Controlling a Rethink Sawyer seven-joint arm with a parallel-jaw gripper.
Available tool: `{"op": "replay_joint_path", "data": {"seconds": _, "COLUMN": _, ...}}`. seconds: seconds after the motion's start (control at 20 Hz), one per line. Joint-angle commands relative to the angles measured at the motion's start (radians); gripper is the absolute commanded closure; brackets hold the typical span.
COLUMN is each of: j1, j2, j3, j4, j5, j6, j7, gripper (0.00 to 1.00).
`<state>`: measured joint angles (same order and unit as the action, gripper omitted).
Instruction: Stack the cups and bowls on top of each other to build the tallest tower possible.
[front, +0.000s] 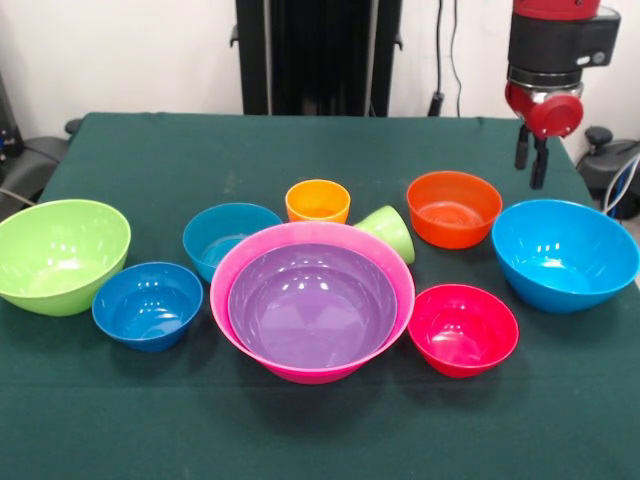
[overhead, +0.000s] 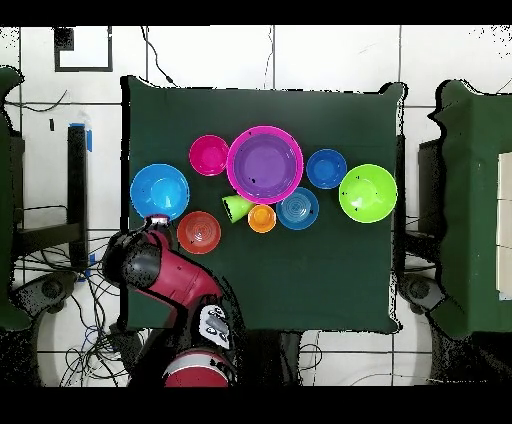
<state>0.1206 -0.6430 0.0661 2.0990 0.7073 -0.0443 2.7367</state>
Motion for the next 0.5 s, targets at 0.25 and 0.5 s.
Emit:
{"op": "replay_joint_path", "data": {"seconds": 0.25, "j1": 0.029, "j2": 0.022, "j3": -0.002, "j4": -0.013, "j5": 0.047, "j6": 0.029, "j7": 0.183, "gripper": 0.0}}
{"op": "replay_joint_path", "data": {"seconds": 0.5, "j1": 0.054, "j2": -0.034, "j3": -0.075, "j4": -0.028, "j5": 0.045, "j6": 0.133, "j7": 0.16, "gripper": 0.0}}
